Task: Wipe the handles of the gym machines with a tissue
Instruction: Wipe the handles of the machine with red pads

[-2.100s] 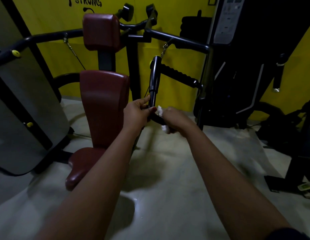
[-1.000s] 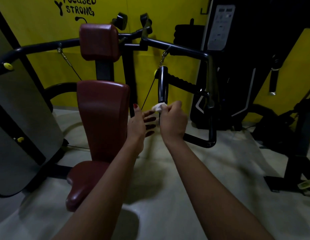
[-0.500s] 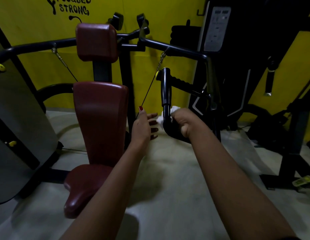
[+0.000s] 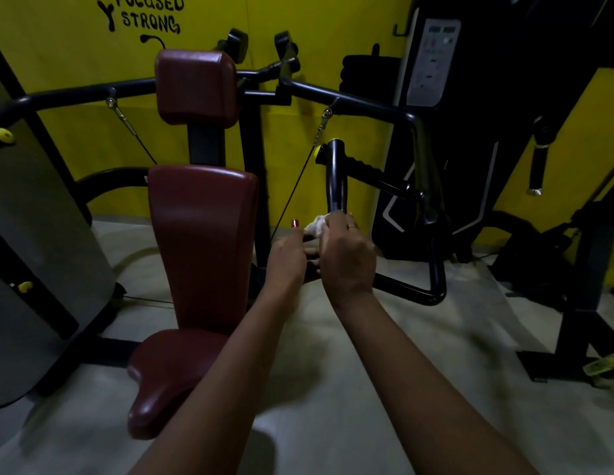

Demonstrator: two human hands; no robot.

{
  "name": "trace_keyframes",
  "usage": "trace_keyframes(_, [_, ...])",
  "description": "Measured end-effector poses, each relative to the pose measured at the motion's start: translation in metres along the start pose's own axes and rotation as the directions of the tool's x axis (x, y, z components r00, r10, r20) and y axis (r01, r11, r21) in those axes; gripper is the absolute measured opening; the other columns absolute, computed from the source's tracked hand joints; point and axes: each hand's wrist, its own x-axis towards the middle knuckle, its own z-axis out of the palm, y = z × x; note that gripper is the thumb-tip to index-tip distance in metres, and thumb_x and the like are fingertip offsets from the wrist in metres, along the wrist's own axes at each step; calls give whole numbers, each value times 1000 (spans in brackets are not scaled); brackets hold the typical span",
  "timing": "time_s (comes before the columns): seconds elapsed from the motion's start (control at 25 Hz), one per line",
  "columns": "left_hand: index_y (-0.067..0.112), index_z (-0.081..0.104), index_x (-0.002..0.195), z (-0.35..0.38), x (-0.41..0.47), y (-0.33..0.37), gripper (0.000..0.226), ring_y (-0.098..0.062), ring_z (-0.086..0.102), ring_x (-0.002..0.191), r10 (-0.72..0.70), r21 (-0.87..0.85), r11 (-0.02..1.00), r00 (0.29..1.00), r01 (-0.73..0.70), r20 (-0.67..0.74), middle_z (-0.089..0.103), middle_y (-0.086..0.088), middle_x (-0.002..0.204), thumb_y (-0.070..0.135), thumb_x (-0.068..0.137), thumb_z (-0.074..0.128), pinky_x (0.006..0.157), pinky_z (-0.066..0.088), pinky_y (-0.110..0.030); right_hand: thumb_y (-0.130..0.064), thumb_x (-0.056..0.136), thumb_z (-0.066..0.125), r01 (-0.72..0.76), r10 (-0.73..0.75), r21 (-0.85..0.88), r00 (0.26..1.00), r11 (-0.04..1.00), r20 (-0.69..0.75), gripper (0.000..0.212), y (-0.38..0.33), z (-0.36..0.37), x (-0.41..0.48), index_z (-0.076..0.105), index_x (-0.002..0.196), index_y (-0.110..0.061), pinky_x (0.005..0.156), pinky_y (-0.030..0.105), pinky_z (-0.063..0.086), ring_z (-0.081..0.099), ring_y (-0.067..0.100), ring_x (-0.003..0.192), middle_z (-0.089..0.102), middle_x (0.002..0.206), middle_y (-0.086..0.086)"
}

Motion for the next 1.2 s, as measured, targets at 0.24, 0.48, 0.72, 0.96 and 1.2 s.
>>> trace_keyframes(0.24, [3,62,109,-4,5,4,46,-19,66,72,-26,-32,999,999,27,20,67,-10,83,38,104,32,71,53,-36,-16,90,65,-216,242,291,969,932,-54,7,20,-30,-15,66,91,-9,54,17,34,66,22,66,69,75,6])
trace_keyframes(0.48, [8,68,112,5,8,19,54,-23,66,107,76,-53,996,995,-73,60,69,-11,113,45,102,30,97,50,-41,-11,92,59,-163,202,354,977,921,-74,7,3,-7,22,64,96,-9,61,26,45,68,24,77,70,86,7])
trace_keyframes(0.72, [14,68,111,8,14,26,62,-21,65,110,82,-92,993,991,-72,107,70,-8,115,53,101,22,100,48,-41,-14,93,59,-145,164,231,984,962,-66,9,2,3,36,60,94,-5,49,24,38,66,30,66,68,76,13])
trace_keyframes(0.96, [14,63,116,9,14,26,60,-18,63,109,70,-63,996,993,-64,99,67,-2,115,53,101,21,93,49,-36,-46,96,49,-640,591,396,766,659,255,32,14,-2,44,56,95,-14,63,30,44,60,19,77,62,82,-1])
trace_keyframes(1.2, [15,66,117,12,17,27,61,-16,60,104,133,73,988,990,-136,37,68,2,110,51,102,18,87,46,-38,-11,98,36,-851,379,497,409,-168,830,25,26,6,69,55,82,-11,60,29,54,61,23,59,62,73,12])
